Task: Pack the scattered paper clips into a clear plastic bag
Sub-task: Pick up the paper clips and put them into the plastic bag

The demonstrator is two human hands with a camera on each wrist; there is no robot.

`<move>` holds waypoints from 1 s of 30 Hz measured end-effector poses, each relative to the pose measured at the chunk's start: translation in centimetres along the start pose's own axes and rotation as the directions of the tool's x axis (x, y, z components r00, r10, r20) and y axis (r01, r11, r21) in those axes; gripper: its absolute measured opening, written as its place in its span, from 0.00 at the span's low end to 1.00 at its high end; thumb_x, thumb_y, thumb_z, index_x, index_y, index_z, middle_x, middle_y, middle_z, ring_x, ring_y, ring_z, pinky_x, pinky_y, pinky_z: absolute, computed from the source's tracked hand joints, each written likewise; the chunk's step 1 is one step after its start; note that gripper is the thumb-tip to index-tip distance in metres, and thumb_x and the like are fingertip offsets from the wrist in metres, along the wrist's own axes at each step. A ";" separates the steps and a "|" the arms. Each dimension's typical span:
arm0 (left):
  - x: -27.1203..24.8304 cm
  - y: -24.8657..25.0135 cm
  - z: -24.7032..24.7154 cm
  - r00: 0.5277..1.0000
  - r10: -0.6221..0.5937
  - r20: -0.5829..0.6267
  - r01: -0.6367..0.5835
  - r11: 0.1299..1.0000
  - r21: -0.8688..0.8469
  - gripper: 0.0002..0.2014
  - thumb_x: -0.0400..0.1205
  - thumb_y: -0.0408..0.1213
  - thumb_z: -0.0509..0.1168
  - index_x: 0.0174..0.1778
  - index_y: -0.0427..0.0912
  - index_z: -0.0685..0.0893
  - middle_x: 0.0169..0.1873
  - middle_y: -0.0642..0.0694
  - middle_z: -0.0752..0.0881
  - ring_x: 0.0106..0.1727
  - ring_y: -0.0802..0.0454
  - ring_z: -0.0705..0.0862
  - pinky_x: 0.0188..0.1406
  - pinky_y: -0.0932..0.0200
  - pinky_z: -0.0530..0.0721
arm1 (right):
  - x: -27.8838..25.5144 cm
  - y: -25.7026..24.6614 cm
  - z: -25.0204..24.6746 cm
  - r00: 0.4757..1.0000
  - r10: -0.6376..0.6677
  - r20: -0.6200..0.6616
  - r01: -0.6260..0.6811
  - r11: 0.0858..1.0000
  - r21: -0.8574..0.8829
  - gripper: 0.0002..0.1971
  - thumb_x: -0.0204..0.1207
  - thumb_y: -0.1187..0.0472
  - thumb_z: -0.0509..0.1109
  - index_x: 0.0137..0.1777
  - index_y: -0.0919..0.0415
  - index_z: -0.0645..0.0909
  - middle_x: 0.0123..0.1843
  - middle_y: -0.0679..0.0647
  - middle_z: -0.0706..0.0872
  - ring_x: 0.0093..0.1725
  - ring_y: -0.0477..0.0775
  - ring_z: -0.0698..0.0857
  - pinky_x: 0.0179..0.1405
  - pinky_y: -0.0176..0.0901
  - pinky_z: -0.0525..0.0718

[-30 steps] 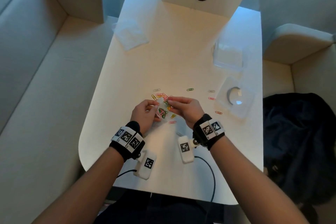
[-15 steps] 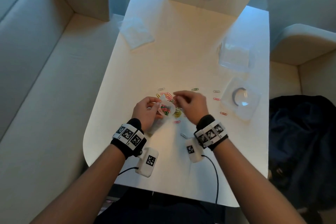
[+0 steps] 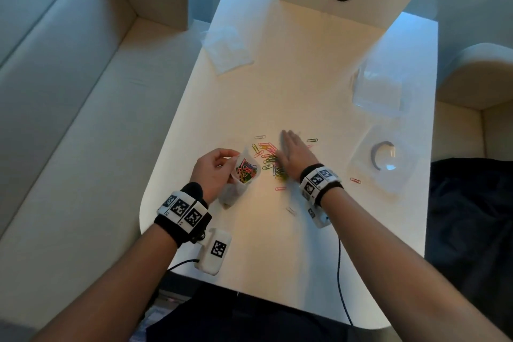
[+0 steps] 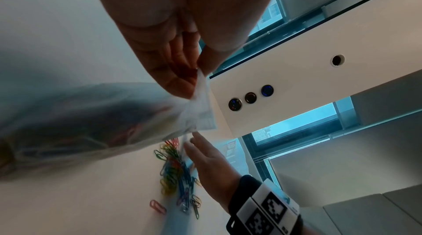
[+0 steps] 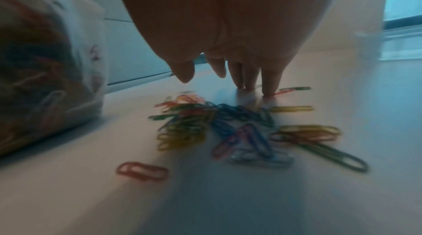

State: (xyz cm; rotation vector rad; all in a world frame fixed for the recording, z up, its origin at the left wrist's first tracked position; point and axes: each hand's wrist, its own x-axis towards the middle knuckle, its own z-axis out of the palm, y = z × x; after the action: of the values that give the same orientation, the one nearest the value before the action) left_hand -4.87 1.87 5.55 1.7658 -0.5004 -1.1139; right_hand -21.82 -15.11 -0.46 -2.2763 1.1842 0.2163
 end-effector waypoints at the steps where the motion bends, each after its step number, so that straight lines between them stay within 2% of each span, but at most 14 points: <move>1: -0.1 0.0 -0.3 1.000 0.008 -0.006 -0.008 1.000 0.015 0.05 0.84 0.36 0.67 0.50 0.49 0.88 0.43 0.44 0.92 0.47 0.46 0.91 0.50 0.44 0.91 | -0.1 -0.8 0.3 0.999 -0.045 0.019 0.045 0.998 -0.040 0.36 0.84 0.44 0.57 0.86 0.55 0.47 0.87 0.59 0.51 0.86 0.59 0.53 0.83 0.53 0.54; 6: -0.4 -0.4 -1.2 0.998 0.057 -0.015 -0.056 0.995 0.084 0.08 0.85 0.38 0.66 0.53 0.49 0.91 0.47 0.47 0.92 0.50 0.48 0.91 0.55 0.42 0.90 | -0.3 -2.8 1.5 0.975 -0.141 0.171 0.189 0.933 -0.306 0.40 0.77 0.45 0.69 0.85 0.50 0.53 0.87 0.60 0.50 0.85 0.65 0.53 0.81 0.61 0.64; 8: -0.6 -0.6 -1.4 0.999 0.045 -0.020 -0.043 0.996 0.073 0.09 0.85 0.37 0.66 0.54 0.48 0.91 0.48 0.46 0.92 0.51 0.47 0.91 0.56 0.42 0.90 | -0.6 -3.1 1.5 0.972 -0.179 0.150 0.220 0.917 -0.334 0.36 0.75 0.56 0.74 0.81 0.54 0.63 0.82 0.60 0.61 0.80 0.65 0.62 0.73 0.60 0.75; 10: -0.9 -0.6 -1.3 0.999 0.034 -0.024 -0.032 0.998 0.047 0.08 0.85 0.37 0.66 0.54 0.47 0.91 0.49 0.44 0.92 0.51 0.45 0.91 0.54 0.43 0.90 | -1.0 -2.9 1.3 0.964 -0.224 0.146 0.263 0.888 -0.377 0.37 0.64 0.64 0.81 0.74 0.60 0.72 0.73 0.60 0.72 0.72 0.63 0.72 0.66 0.58 0.81; 13: -1.4 -0.6 -1.0 1.000 0.011 -0.024 -0.011 1.000 0.017 0.07 0.84 0.37 0.66 0.52 0.48 0.91 0.49 0.43 0.92 0.52 0.43 0.91 0.52 0.45 0.91 | -1.5 -2.3 1.3 0.962 -0.227 0.149 0.270 0.868 -0.417 0.29 0.63 0.63 0.83 0.66 0.61 0.81 0.65 0.58 0.80 0.64 0.60 0.80 0.64 0.52 0.82; 16: -1.6 -0.5 -0.6 1.000 -0.028 -0.015 0.028 1.000 0.003 0.06 0.84 0.38 0.68 0.51 0.47 0.91 0.47 0.43 0.92 0.49 0.41 0.91 0.50 0.41 0.91 | -1.4 -1.5 0.9 0.986 -0.166 0.027 0.168 0.955 -0.243 0.12 0.76 0.64 0.72 0.59 0.61 0.88 0.57 0.57 0.86 0.56 0.59 0.85 0.60 0.46 0.83; 19: -1.6 -0.2 0.0 0.999 -0.046 -0.009 0.046 0.999 0.001 0.07 0.84 0.38 0.68 0.53 0.44 0.90 0.48 0.42 0.92 0.47 0.44 0.90 0.50 0.43 0.91 | -1.7 -0.4 -0.5 0.977 0.161 -0.139 -0.128 0.966 0.223 0.09 0.75 0.60 0.75 0.52 0.60 0.91 0.49 0.55 0.92 0.48 0.53 0.88 0.56 0.42 0.85; 21: -1.6 0.1 0.5 0.999 -0.041 -0.011 0.041 0.999 0.000 0.08 0.84 0.37 0.67 0.54 0.42 0.90 0.47 0.42 0.91 0.45 0.46 0.90 0.50 0.46 0.91 | -2.4 0.3 -1.5 0.918 0.391 -0.067 -0.292 0.780 0.554 0.10 0.70 0.58 0.80 0.50 0.58 0.92 0.46 0.52 0.92 0.44 0.47 0.88 0.52 0.37 0.85; 22: -1.6 0.2 0.6 0.999 -0.044 -0.013 0.044 0.999 -0.008 0.08 0.84 0.37 0.67 0.54 0.42 0.90 0.45 0.43 0.91 0.43 0.48 0.90 0.49 0.47 0.91 | -3.0 0.3 -1.9 0.903 0.428 0.036 -0.320 0.615 0.720 0.11 0.69 0.60 0.82 0.51 0.59 0.91 0.47 0.54 0.92 0.45 0.48 0.89 0.52 0.37 0.86; 24: -1.5 0.3 1.0 0.998 -0.055 -0.020 0.055 0.998 -0.014 0.10 0.83 0.38 0.68 0.55 0.40 0.90 0.43 0.45 0.91 0.39 0.50 0.89 0.48 0.49 0.91 | -4.4 -0.8 -2.8 0.910 0.357 0.210 -0.279 0.154 0.948 0.12 0.71 0.71 0.77 0.55 0.69 0.87 0.52 0.65 0.90 0.48 0.55 0.91 0.52 0.42 0.90; 25: -1.5 0.3 1.2 0.998 -0.058 -0.021 0.058 0.998 -0.012 0.10 0.83 0.38 0.68 0.56 0.39 0.90 0.42 0.46 0.91 0.37 0.52 0.89 0.47 0.50 0.91 | -5.1 -1.6 -3.1 0.922 0.297 0.246 -0.250 -0.027 0.968 0.12 0.72 0.75 0.74 0.56 0.73 0.84 0.52 0.67 0.90 0.48 0.55 0.91 0.50 0.40 0.90; 26: -1.4 0.4 1.4 0.998 -0.057 -0.020 0.057 0.998 -0.008 0.10 0.83 0.38 0.68 0.55 0.39 0.90 0.41 0.46 0.91 0.35 0.52 0.88 0.47 0.50 0.91 | -5.6 -2.4 -3.3 0.933 0.249 0.262 -0.236 -0.127 0.963 0.12 0.74 0.77 0.71 0.57 0.75 0.83 0.50 0.66 0.90 0.46 0.54 0.91 0.49 0.38 0.90; 28: -1.3 0.4 1.9 0.999 -0.042 -0.020 0.042 0.999 0.005 0.07 0.83 0.38 0.68 0.51 0.44 0.91 0.40 0.45 0.92 0.33 0.51 0.87 0.48 0.47 0.91 | -6.5 -4.4 -3.5 0.954 0.157 0.254 -0.228 -0.167 0.959 0.10 0.75 0.78 0.69 0.56 0.75 0.83 0.47 0.63 0.91 0.45 0.52 0.91 0.50 0.37 0.89; 30: -1.2 0.6 2.4 1.000 -0.027 -0.014 0.027 1.000 0.002 0.06 0.83 0.38 0.69 0.48 0.47 0.91 0.40 0.43 0.93 0.36 0.47 0.89 0.50 0.42 0.91 | -7.2 -6.1 -3.0 0.966 0.099 0.238 -0.226 -0.120 0.967 0.10 0.75 0.77 0.70 0.55 0.75 0.84 0.45 0.62 0.92 0.44 0.51 0.91 0.48 0.35 0.89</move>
State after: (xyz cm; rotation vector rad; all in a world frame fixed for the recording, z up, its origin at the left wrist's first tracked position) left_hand -7.41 1.30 6.28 1.7862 -0.4707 -1.1191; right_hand -21.60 -8.96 7.23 -0.6341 0.9454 -0.4292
